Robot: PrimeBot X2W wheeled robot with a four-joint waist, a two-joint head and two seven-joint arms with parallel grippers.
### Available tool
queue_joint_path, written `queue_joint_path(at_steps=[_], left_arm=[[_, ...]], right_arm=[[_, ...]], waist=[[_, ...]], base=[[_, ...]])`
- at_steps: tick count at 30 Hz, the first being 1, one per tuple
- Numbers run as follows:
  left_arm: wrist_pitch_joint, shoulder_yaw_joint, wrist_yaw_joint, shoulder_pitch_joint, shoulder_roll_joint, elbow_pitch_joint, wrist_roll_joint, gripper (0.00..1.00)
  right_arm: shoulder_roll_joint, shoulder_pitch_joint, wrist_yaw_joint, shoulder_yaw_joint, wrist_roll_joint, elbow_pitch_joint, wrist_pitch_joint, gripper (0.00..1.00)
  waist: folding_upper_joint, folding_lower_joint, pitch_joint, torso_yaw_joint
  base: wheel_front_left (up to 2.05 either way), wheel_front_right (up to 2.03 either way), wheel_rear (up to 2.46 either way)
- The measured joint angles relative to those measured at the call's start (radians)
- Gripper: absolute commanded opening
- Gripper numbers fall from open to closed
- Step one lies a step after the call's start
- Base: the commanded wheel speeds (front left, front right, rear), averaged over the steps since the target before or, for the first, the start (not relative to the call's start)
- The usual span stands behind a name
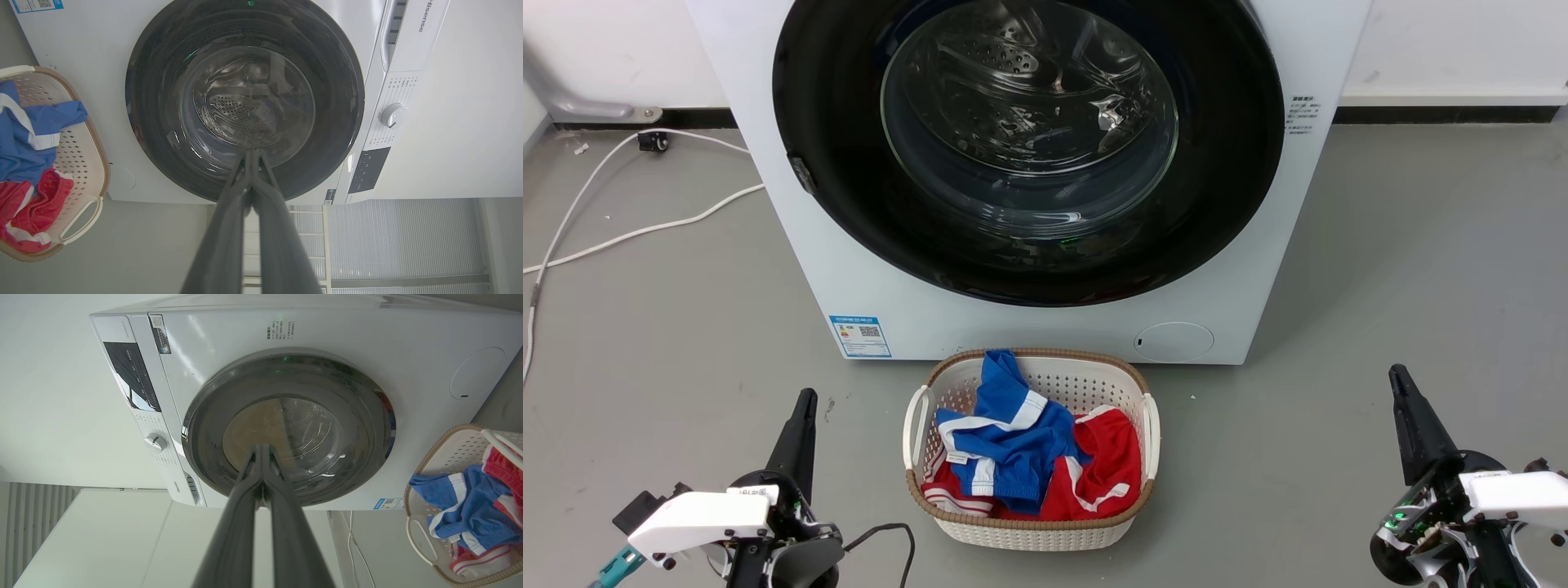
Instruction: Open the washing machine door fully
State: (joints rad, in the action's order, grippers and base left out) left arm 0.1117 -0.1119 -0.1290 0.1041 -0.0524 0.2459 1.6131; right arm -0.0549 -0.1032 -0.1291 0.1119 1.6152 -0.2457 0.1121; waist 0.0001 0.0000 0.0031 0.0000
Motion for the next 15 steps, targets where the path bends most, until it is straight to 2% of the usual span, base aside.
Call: queue_joint_path(at_steps=[15], left_arm=[[0.000, -0.001, 0.000, 0.000, 0.000, 0.000, 0.000, 0.00]], right_arm=[[0.001, 0.000, 0.000, 0.001, 0.000, 0.000, 0.000, 0.00]], waist=[[-0.0001, 0.0000, 0.000, 0.000]], base=[[0.00, 0.00, 0.00]])
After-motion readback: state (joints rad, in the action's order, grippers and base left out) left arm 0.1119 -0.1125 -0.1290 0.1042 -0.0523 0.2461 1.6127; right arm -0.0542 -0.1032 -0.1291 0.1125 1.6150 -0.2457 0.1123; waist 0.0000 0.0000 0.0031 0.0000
